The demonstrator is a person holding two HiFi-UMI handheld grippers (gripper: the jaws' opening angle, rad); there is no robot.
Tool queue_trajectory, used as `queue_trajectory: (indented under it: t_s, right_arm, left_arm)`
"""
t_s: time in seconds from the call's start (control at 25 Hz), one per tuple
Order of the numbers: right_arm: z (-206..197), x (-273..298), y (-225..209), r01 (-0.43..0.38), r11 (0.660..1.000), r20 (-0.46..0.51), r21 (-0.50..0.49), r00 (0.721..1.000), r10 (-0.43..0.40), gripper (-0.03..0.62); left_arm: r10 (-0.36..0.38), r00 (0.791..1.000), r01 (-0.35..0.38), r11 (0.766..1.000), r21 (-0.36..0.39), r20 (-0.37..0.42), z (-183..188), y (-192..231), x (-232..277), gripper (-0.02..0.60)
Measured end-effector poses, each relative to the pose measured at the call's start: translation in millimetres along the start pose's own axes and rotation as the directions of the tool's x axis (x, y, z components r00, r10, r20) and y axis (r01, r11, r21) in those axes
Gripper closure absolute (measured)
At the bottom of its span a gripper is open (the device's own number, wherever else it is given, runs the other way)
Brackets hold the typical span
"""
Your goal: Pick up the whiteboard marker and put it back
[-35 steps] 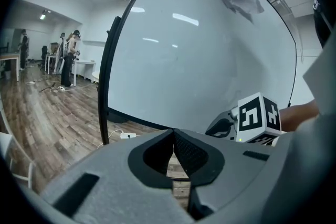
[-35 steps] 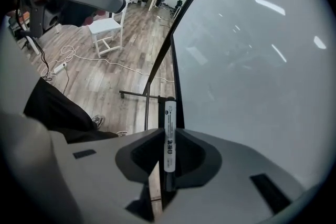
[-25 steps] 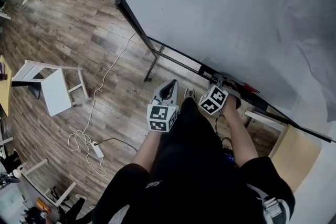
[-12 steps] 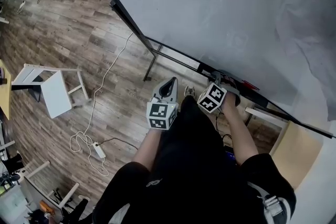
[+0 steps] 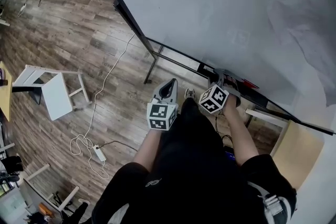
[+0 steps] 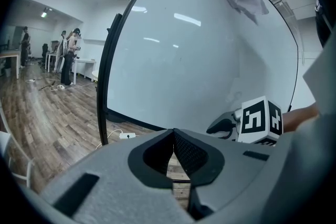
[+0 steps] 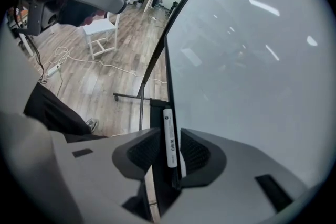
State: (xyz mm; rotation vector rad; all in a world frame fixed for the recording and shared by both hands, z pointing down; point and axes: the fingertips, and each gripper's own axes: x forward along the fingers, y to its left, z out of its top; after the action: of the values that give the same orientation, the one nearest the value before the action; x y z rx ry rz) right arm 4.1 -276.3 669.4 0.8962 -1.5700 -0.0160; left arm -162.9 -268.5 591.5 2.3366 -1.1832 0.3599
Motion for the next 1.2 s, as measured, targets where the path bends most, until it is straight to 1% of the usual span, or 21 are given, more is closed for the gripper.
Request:
queue_trajectory:
  t_s: [0.08,0.2,0.28,0.32,0.4,0.48,0.6,0.64,0.72,0.84,0.96,1.2]
  right_arm:
    - [3.9,-7.7,-6.0,0.039,0.999,0.034,0.036,0.999,-0.04,0.488]
    - [7.6,-19.8,-10.0,0.072,0.993,0.066,0.092,0.995,-0.079,0.489]
    - [10.6,-34.8,-10.4,0.08,0.983,0.11,0.164,0.989,-0.099,0.494]
    - [12.8,-44.7,-10.3,0.074,0.972,0.148,0.223,0.983,-0.109,0.511]
    - [17.0,-66.2,-9.2,0.039,0.929,0.238,0.369,0.962,-0.135,0.566]
    - [15.7,-88.1,-8.6,0.024,0.879,0.288,0.476,0.94,-0.182,0.584]
    - [7.5,-124.1,-7.1,0.064,0.838,0.313,0.542,0.91,-0.272,0.591]
    - [5.2,-134.3,-4.2,0.058,0.822,0.329,0.566,0.898,-0.291,0.591]
    - [0.7,-150.8,1.4,0.017,0.778,0.368,0.628,0.874,-0.317,0.592]
    - [-8.6,-172.3,-0.4,-0.029,0.715,0.411,0.699,0.835,-0.368,0.592]
    - [-19.6,-187.6,-3.1,-0.049,0.684,0.435,0.728,0.804,-0.405,0.592]
    - [-48.7,-216.4,-5.5,-0.059,0.658,0.461,0.75,0.76,-0.457,0.592]
  left_arm:
    - [-0.006,1.0,0.006,1.0,0.005,0.004,-0.8,-2.0,-2.4,0.575]
    - [-0.026,1.0,0.026,0.999,0.021,0.013,-0.1,-7.9,-5.3,0.575]
    - [-0.05,0.999,0.049,0.998,0.037,0.018,1.2,-16.3,-8.6,0.575]
    - [-0.063,0.998,0.062,0.997,0.045,0.022,1.8,-21.5,-10.1,0.575]
    - [-0.091,0.995,0.089,0.994,0.059,0.031,2.7,-31.7,-12.0,0.575]
    - [-0.123,0.992,0.12,0.99,0.072,0.042,3.9,-42.9,-13.2,0.575]
    - [-0.168,0.984,0.163,0.983,0.08,0.052,6.5,-63.7,-17.1,0.575]
    - [-0.179,0.982,0.174,0.981,0.081,0.055,7.2,-70.6,-18.4,0.575]
    - [-0.204,0.977,0.199,0.976,0.087,0.061,8.2,-85.1,-19.8,0.575]
    - [-0.244,0.967,0.234,0.965,0.117,0.075,11.2,-110.3,-22.2,0.575]
    - [-0.263,0.961,0.25,0.958,0.138,0.085,11.2,-131.6,-26.5,0.575]
    - [-0.279,0.956,0.261,0.949,0.177,0.089,7.7,-175.5,-31.6,0.575]
